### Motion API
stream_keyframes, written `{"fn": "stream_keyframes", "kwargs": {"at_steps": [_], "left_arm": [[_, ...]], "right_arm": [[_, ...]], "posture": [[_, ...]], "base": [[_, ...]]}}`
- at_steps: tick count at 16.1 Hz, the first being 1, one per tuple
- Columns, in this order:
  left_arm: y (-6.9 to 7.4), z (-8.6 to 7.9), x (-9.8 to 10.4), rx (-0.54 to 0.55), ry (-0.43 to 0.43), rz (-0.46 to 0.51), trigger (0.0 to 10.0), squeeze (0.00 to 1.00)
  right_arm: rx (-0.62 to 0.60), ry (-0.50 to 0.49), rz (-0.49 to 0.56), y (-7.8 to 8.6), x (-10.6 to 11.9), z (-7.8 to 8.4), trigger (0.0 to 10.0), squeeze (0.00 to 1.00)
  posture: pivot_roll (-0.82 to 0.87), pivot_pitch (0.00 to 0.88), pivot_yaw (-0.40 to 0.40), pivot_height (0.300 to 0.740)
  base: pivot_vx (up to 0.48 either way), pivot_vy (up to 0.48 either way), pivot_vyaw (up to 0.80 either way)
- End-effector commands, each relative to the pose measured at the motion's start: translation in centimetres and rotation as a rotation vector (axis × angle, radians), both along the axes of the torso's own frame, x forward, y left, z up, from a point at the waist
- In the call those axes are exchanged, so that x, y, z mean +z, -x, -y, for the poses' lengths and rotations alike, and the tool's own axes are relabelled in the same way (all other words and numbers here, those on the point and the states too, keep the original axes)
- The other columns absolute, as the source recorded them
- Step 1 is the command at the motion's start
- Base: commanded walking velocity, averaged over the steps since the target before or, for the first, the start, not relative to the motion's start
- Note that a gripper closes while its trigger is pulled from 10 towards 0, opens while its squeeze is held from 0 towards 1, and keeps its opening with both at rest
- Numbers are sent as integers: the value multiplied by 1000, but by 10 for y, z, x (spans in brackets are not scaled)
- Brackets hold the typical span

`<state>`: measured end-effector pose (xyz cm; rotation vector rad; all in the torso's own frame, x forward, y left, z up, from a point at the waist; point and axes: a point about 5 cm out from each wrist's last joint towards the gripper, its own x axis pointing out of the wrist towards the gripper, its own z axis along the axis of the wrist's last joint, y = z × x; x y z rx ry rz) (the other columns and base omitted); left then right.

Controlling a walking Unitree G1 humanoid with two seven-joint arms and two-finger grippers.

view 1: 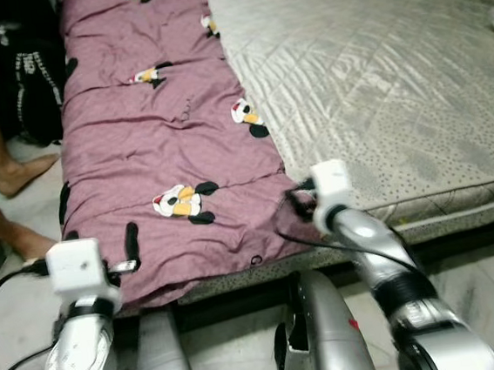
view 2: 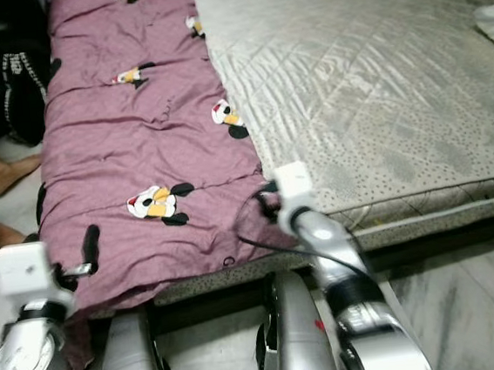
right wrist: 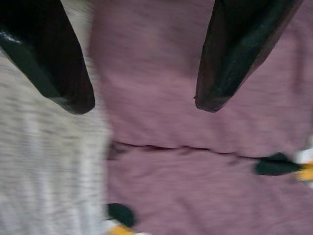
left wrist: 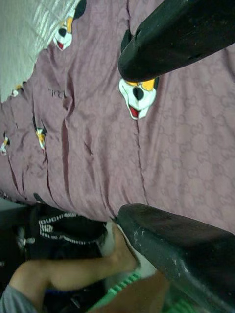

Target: Clean up the room

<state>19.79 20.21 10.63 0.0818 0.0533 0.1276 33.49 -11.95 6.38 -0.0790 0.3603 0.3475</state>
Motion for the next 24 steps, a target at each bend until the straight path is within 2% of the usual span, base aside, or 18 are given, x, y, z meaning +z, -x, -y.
{"fn": "stream_keyframes", "kwargs": {"at_steps": [1,3,4,5,6,8,10,13,14,15,17,18,20,22,24], "left_arm": [[2,2,4,-10,3,-1,10000,0],[2,10,7,-27,12,-7,10000,0],[1,11,8,-34,14,-3,10000,0],[-1,12,12,-48,20,-4,10000,0],[-1,12,12,-51,22,-9,10000,0],[-1,9,13,-52,17,-24,10000,0],[-2,8,12,-61,15,-37,10000,0],[-8,13,13,-81,25,-37,10000,0],[-8,14,13,-84,27,-36,10000,0],[-10,16,12,-99,31,-40,10000,0],[-12,17,12,-105,32,-44,10000,0],[-12,16,12,-108,33,-44,10000,0],[-15,17,12,-119,39,-42,10000,0],[-23,21,13,-131,69,-24,10000,0],[-28,28,13,-155,86,-15,10000,0]], "right_arm": [[38,-15,-5,-1,-1,-10,10000,0],[145,-11,-62,0,-6,-35,10000,0],[164,-16,-89,3,-10,-39,10000,0],[213,10,-194,13,-26,-45,10000,0],[210,18,-237,16,-33,-44,10000,0],[52,-69,-359,18,-44,-26,10000,0],[-98,-129,-364,9,-38,-4,10000,0],[-232,-169,-312,3,-31,30,10000,0],[-245,-172,-305,4,-31,35,10000,0],[-293,-150,-262,10,-30,54,10000,0],[-327,-100,-208,20,-28,70,10000,0],[-354,-109,-176,25,-26,75,10000,0],[-385,-157,-8,42,-9,81,10000,0],[-351,-125,198,65,17,73,10000,0],[-378,-173,252,72,26,69,10000,0]], "posture": [[175,113,-65,556],[180,117,-65,556],[181,117,-63,556],[186,118,-61,556],[187,118,-61,556],[181,121,-54,556],[169,120,-47,556],[146,118,-35,556],[136,117,-30,556],[119,114,-19,556],[110,112,-12,556],[97,110,-3,556],[67,104,11,556],[33,94,27,556],[12,83,38,556]], "base": [[0,0,0],[0,0,0],[0,0,0],[0,0,0],[0,0,0],[0,0,0],[0,0,0],[0,0,0],[0,0,0],[0,0,0],[0,0,0],[0,0,0],[0,0,0],[0,0,0],[0,0,0]]}}
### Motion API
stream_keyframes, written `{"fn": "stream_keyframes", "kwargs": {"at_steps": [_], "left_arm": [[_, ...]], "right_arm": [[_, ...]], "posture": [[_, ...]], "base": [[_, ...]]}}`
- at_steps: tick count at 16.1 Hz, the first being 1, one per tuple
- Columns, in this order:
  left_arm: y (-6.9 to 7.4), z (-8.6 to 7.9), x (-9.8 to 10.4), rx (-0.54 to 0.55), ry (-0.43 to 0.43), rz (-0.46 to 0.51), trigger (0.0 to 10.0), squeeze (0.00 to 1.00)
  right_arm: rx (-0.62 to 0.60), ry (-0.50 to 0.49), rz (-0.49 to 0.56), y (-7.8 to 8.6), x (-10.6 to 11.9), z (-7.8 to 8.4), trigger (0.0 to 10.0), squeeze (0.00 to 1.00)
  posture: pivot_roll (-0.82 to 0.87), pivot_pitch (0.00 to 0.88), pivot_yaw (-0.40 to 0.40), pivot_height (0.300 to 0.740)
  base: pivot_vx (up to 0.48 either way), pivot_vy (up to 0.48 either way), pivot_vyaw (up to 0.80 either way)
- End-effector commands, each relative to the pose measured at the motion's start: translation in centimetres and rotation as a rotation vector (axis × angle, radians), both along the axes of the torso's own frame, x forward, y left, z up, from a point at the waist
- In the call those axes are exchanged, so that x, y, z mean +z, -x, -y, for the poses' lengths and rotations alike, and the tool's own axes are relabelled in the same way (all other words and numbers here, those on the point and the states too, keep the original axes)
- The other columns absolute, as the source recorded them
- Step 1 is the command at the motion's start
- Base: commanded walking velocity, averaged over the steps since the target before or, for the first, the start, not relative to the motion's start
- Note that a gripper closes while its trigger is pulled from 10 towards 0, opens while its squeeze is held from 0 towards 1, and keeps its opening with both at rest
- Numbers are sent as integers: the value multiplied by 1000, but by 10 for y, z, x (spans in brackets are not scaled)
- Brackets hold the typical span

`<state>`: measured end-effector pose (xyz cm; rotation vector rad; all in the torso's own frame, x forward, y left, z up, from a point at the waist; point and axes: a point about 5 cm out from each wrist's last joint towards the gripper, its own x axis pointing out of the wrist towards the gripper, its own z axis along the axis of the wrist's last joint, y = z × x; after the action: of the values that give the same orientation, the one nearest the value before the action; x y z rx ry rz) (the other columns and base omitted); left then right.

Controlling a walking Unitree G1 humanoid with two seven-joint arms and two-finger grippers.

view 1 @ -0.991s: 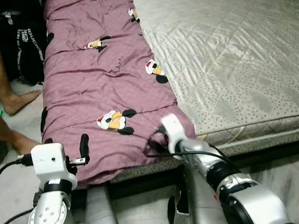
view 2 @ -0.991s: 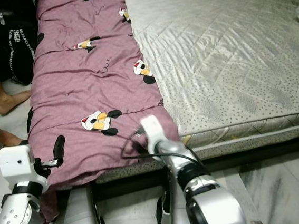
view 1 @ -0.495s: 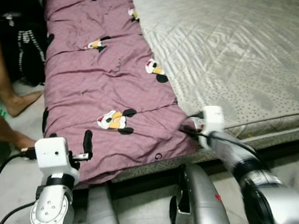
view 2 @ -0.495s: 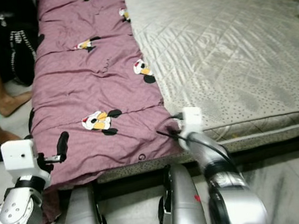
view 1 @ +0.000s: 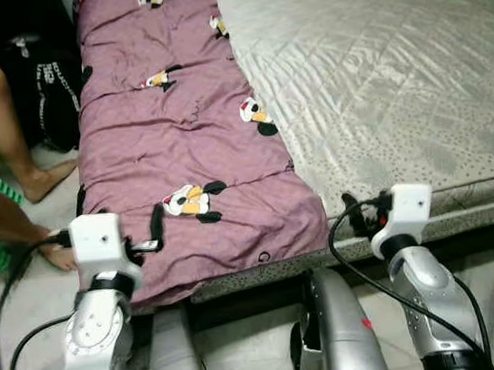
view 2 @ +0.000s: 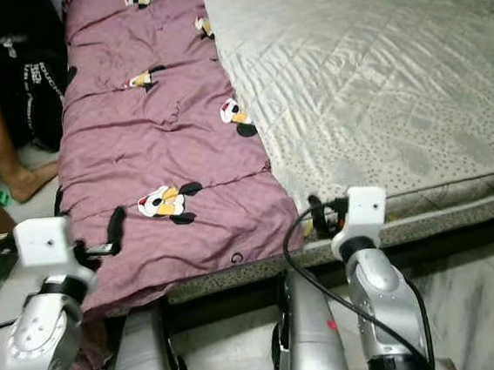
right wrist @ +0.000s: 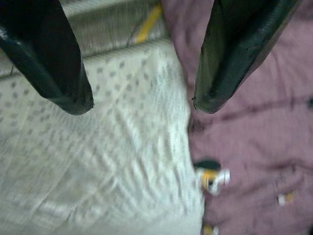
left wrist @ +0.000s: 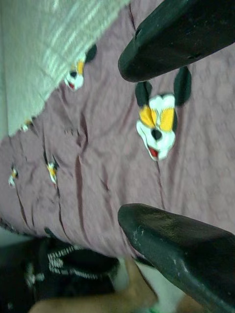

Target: Clean up the room

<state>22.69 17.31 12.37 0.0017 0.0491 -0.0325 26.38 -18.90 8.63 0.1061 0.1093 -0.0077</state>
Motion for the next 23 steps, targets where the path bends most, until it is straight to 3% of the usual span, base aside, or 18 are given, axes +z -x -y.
{"fn": "stream_keyframes", "kwargs": {"at_steps": [1,6,10,16,19,23], "left_arm": [[-3,2,-4,-11,8,-15,10000,0],[-17,8,-10,-29,34,-14,10000,0],[-34,18,-11,-42,61,7,10000,0],[-37,8,-12,1,30,27,10000,0],[-35,6,-17,75,4,-7,10000,0],[-37,9,-13,15,36,3,10000,0]], "right_arm": [[-14,-13,37,1,8,-3,10000,0],[-18,-34,96,-9,30,-16,10000,0],[-34,-70,101,-19,39,-15,10000,0],[-25,-87,98,-26,41,-16,10000,0],[-22,-84,99,-29,43,-16,10000,0],[-47,-94,99,-33,43,-12,10000,0]], "posture": [[0,79,42,556],[-105,32,64,611],[-134,0,68,666],[-69,0,47,736],[-55,0,38,740],[-42,0,35,740]], "base": [[0,0,0],[0,0,0],[0,0,0],[0,0,0],[0,0,0],[0,0,0]]}}
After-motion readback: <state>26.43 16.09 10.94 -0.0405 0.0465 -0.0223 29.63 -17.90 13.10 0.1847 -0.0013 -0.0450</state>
